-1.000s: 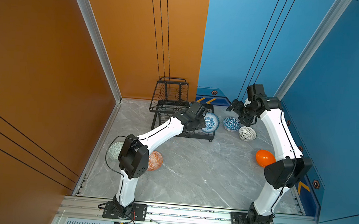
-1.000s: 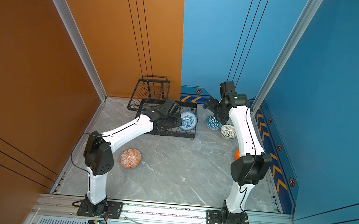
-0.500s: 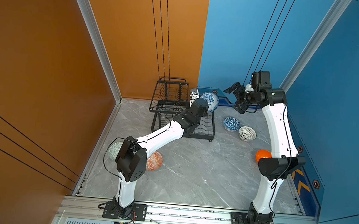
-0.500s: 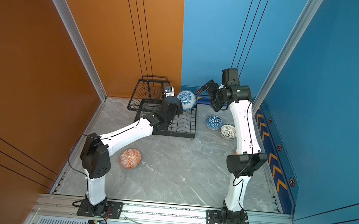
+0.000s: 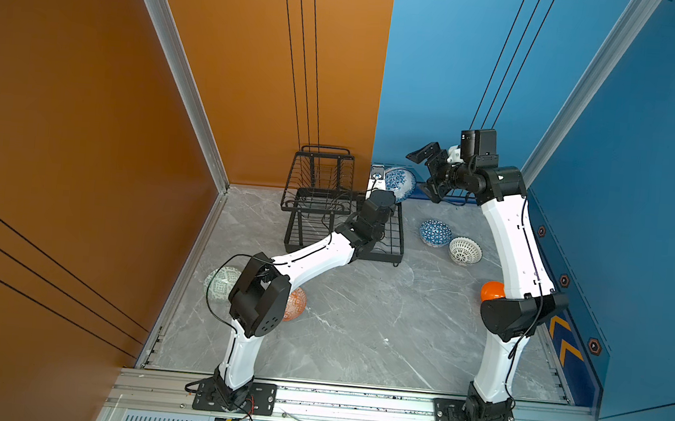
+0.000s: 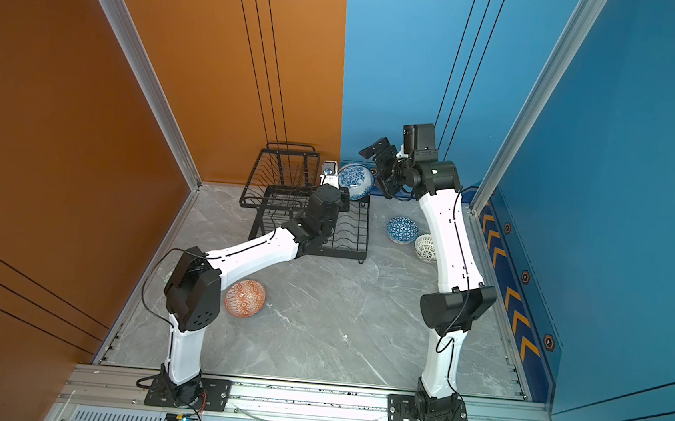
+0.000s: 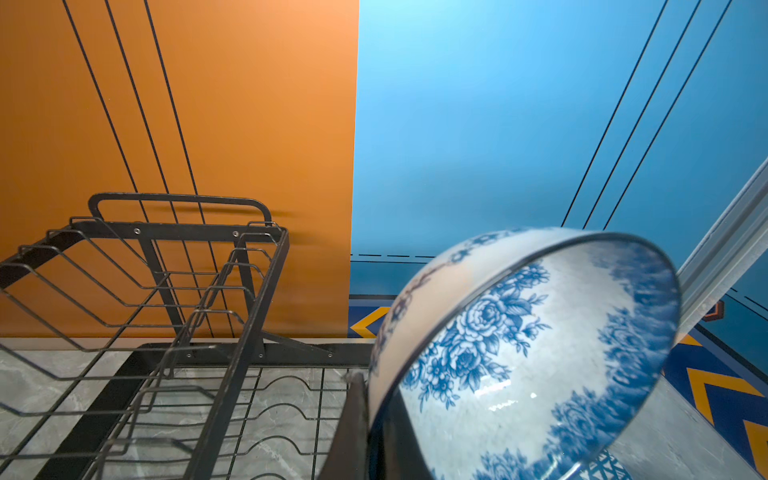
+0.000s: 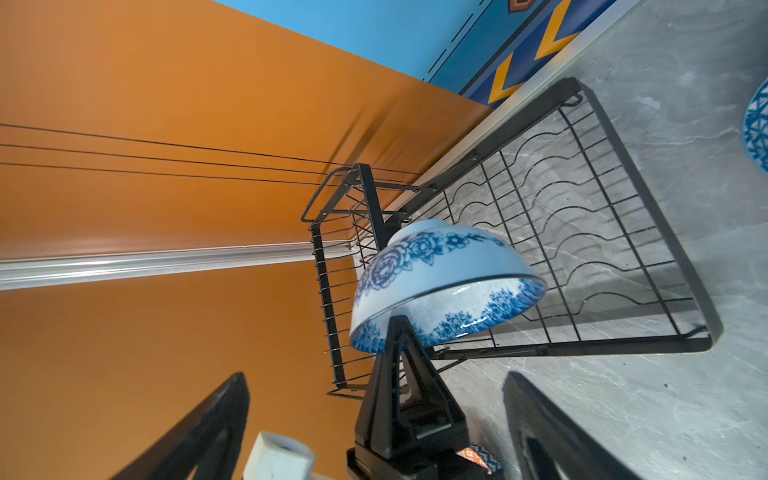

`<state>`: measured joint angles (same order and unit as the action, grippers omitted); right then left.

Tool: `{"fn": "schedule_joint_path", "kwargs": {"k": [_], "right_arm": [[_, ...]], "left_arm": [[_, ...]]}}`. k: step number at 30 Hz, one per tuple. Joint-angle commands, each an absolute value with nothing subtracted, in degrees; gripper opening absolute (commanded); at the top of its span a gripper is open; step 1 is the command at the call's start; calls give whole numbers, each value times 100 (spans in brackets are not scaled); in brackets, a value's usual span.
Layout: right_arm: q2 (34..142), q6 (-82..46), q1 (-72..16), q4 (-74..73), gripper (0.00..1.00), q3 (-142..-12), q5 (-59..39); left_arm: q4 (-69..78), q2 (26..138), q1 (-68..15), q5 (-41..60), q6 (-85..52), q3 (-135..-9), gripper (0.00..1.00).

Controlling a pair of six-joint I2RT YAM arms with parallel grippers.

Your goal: Load the bowls into the dish rack

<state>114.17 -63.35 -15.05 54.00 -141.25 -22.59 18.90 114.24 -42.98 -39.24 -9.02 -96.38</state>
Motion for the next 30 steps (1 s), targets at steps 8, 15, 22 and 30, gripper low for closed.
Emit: {"fn": "schedule_joint_path", "kwargs": {"k": [8, 15, 22, 30], "right_arm": [[11775, -6854, -1610, 4914, 79, -14062, -2474], [11823, -6891, -1679, 4884, 64, -14011, -2482], [11847, -6891, -1680, 4856, 33, -13982, -2496], [12032, -6874, -1698, 4834, 8, -13975, -2558]], "left_arm": [[2807, 11353, -4446, -4377, -476, -9394, 0], [2918, 11347, -4487, -4350, -351, -9342, 0], [2997, 11314, -4594, -4410, -207, -9313, 0], [3030, 11204, -4648, -4470, -137, -9190, 0]]}}
